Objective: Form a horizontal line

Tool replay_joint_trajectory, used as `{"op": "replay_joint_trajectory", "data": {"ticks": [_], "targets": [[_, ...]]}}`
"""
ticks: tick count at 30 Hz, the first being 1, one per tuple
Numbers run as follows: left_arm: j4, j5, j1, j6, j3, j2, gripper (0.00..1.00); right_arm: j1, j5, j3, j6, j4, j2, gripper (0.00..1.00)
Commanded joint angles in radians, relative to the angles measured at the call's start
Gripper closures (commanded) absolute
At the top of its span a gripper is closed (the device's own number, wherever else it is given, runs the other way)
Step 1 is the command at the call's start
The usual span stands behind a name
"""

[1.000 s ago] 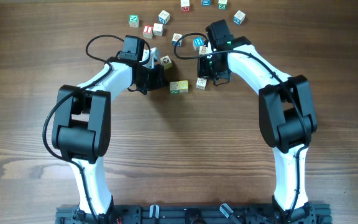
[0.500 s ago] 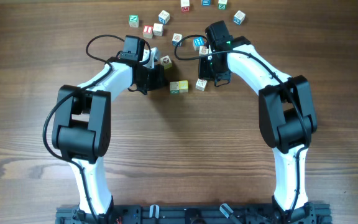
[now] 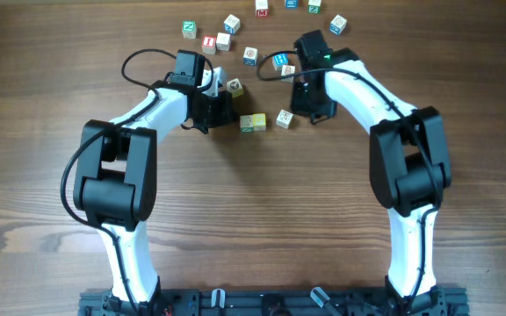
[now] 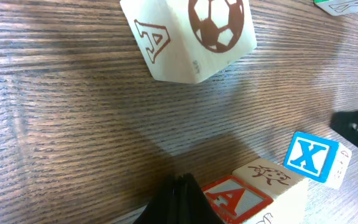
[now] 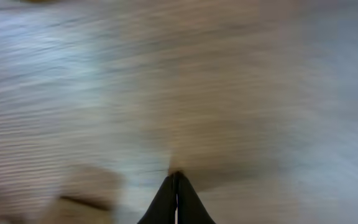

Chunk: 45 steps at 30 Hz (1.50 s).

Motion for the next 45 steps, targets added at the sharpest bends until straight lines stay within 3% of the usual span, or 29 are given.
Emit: {"op": "replay_joint_trajectory", "data": {"ticks": [1, 17, 29, 45], "targets": [[-0.026, -0.122, -0.029, 0.024, -0.069, 0.104, 0.96, -0.018, 0.035, -0.027, 0.077, -0.047, 0.038, 0.96], [-0.026, -0.122, -0.029, 0.024, -0.069, 0.104, 0.95, 0.008, -0.262, -0.027, -0.011, 0.044, 0.038, 0.96], [-0.026, -0.122, -0.029, 0.024, -0.069, 0.104, 0.95, 0.009, -0.259, -0.027, -0.082, 0.14, 0.038, 0.96], [-0.023, -0.122, -0.029, 0.024, -0.069, 0.104, 0.96, 0.063, -0.262, -0.027, -0.055, 0.112, 0.038, 0.96]]}}
